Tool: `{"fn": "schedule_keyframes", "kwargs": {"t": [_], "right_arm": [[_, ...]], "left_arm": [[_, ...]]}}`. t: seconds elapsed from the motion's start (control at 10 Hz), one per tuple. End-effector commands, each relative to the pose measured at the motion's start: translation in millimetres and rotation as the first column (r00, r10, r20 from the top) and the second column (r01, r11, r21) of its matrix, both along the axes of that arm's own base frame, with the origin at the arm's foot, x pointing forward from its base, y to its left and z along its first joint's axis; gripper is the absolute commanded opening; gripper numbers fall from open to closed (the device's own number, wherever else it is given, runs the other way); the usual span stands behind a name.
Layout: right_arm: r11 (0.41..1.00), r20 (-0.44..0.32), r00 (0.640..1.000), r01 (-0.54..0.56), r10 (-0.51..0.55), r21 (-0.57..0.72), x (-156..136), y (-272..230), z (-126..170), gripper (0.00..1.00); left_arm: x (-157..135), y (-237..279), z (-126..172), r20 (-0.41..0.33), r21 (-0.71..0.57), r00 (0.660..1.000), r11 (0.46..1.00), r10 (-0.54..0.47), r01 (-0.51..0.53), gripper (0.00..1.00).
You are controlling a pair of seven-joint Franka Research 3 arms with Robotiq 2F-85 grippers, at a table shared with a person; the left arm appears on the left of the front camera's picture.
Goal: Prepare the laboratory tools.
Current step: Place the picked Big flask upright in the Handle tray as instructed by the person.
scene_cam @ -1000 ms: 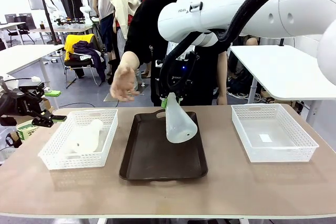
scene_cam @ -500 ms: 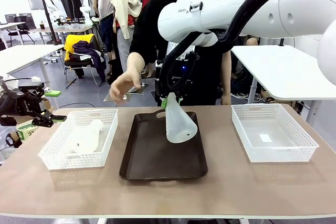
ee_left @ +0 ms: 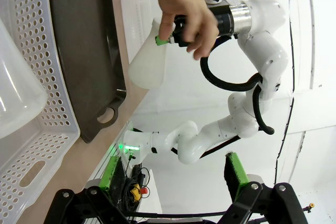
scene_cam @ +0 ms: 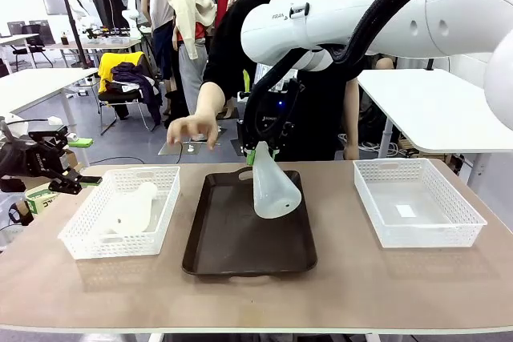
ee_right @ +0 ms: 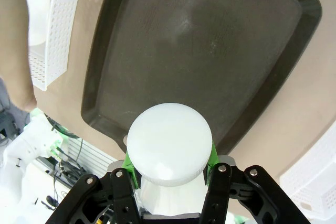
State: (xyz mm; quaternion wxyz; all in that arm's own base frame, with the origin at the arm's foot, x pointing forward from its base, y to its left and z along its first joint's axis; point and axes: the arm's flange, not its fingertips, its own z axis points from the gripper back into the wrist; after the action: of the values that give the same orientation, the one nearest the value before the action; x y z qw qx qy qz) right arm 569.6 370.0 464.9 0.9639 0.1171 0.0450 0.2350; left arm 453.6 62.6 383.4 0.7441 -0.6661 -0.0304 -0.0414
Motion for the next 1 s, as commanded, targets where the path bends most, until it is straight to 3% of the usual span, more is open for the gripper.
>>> {"fn": "schedule_keyframes", "kwargs": {"t": [0.0,0.8,0.9], "right_arm": [[1.0,0.002,1.0,0.002,-0.002,0.001,0.4,-0.8,0.9,0.0],[1.0,0.0,1.0,0.0,0.0,0.0,0.0,0.0,0.0,0.0],[0.999,0.023,0.999,-0.041,0.041,0.028,-2.3,-1.2,7.8,0.0]], "left_arm": [[-0.6,1.5,1.9,0.003,-0.003,1.0,1.0,0.001,-0.001,1.0],[-0.6,1.5,1.9,0.003,-0.003,1.0,1.0,0.001,-0.001,1.0],[-0.6,1.5,1.9,0.003,-0.003,1.0,1.0,0.001,-0.001,1.0]]}}
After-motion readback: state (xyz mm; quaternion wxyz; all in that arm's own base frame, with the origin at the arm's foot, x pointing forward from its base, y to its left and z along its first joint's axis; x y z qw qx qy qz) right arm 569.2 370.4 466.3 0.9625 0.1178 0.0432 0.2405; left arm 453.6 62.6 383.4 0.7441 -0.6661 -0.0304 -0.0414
